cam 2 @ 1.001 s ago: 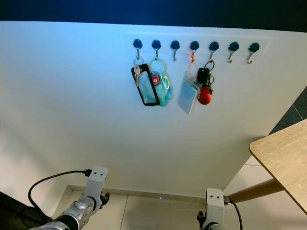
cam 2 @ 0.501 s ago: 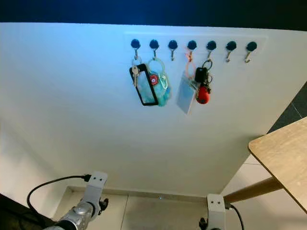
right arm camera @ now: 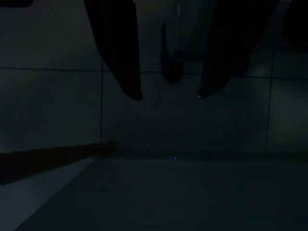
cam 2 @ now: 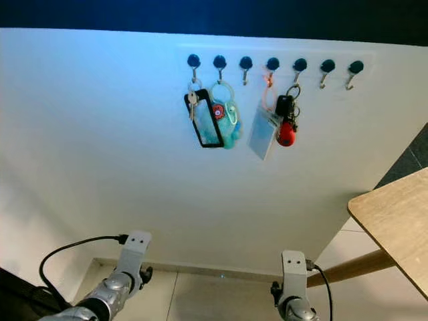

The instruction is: Hang keys on a hook

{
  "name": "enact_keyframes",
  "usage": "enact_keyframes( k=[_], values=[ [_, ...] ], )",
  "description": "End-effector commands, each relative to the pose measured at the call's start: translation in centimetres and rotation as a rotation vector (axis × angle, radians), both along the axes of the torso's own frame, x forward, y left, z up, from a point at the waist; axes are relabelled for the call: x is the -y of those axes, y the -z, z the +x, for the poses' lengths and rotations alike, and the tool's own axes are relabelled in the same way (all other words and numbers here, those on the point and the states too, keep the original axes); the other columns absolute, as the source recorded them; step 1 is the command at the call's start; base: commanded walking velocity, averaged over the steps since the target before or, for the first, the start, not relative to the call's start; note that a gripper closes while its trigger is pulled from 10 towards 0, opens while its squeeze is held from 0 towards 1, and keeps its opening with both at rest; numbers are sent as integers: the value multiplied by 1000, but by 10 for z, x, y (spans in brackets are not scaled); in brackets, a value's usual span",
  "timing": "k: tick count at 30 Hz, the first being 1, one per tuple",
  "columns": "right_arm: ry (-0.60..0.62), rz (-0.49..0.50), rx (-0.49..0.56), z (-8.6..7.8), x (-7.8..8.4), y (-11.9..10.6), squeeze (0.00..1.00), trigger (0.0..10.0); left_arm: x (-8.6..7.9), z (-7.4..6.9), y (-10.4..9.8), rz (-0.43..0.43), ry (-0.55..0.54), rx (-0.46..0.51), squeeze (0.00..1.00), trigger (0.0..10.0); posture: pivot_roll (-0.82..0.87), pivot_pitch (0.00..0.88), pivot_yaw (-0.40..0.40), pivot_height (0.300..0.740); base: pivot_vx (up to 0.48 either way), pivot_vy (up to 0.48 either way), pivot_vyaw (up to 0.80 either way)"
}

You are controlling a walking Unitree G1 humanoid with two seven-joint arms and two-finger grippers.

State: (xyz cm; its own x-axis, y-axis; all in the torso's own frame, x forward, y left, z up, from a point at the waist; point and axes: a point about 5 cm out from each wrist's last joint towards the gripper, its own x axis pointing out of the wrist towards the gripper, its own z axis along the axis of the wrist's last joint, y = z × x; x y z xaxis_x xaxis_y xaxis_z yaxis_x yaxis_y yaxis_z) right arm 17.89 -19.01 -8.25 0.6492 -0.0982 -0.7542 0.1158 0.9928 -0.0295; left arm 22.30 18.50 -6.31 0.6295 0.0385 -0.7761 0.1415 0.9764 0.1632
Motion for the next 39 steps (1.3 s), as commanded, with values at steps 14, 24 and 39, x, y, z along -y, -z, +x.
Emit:
enact_keyframes(
  k=[14, 24, 39],
  values=[
    [33, -5, -39, -19, 7, 7, 0, 10000, -1, -11, 7, 11, 12, -40, 0, 10000, 9, 0, 17, 740, 0, 0, 0],
    [7, 3, 31, -7, 4, 1, 0, 10000, 5, -4, 3, -3, 28, -19, 0, 10000, 11, 4, 34, 740, 0, 0, 0],
    [-21, 7, -24, -25, 2, 9, 0, 10000, -1, -14, 8, 14, 33, -30, 0, 10000, 27, 8, 12, 740, 0, 0, 0]
  ],
)
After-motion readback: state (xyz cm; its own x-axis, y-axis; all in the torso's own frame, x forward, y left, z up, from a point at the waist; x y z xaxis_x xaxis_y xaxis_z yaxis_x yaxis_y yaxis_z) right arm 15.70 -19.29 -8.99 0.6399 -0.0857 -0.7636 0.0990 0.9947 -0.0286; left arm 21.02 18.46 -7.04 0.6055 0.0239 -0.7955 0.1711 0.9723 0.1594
